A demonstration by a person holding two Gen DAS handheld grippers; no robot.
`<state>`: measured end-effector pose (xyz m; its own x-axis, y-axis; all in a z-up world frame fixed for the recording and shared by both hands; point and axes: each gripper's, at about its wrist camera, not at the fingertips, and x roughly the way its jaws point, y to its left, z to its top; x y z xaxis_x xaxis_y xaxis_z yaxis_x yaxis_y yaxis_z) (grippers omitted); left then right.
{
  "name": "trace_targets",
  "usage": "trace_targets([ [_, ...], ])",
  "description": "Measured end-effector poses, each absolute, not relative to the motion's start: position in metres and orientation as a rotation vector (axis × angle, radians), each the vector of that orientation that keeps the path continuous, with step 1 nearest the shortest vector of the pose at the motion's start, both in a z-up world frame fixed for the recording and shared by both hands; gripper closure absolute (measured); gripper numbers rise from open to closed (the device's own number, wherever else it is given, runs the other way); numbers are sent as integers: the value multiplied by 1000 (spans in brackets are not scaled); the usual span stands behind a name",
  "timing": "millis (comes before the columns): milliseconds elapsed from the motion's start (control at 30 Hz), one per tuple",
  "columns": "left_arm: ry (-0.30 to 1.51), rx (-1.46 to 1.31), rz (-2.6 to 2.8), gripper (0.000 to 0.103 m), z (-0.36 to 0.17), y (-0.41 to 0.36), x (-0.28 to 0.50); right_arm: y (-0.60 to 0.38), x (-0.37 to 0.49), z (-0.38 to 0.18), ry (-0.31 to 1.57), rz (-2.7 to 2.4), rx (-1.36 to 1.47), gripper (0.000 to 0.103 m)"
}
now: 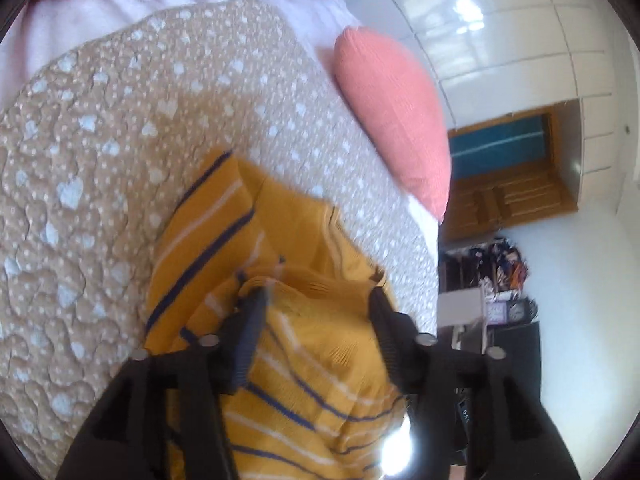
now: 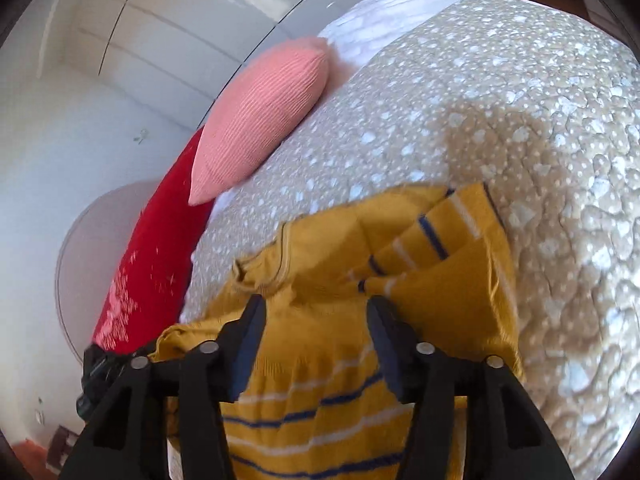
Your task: Fold small clothes
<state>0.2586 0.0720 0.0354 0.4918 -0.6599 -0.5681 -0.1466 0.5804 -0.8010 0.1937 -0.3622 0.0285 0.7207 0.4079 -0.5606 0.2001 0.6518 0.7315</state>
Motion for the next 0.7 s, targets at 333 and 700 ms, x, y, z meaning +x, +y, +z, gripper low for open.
trace_targets([
  [333,1026,-607,-255,36,58,86,226,-364,166,72,777,80,626,33],
  [700,1111,-133,-66,30,20,99,164,-355,68,53,926,71,434,31],
])
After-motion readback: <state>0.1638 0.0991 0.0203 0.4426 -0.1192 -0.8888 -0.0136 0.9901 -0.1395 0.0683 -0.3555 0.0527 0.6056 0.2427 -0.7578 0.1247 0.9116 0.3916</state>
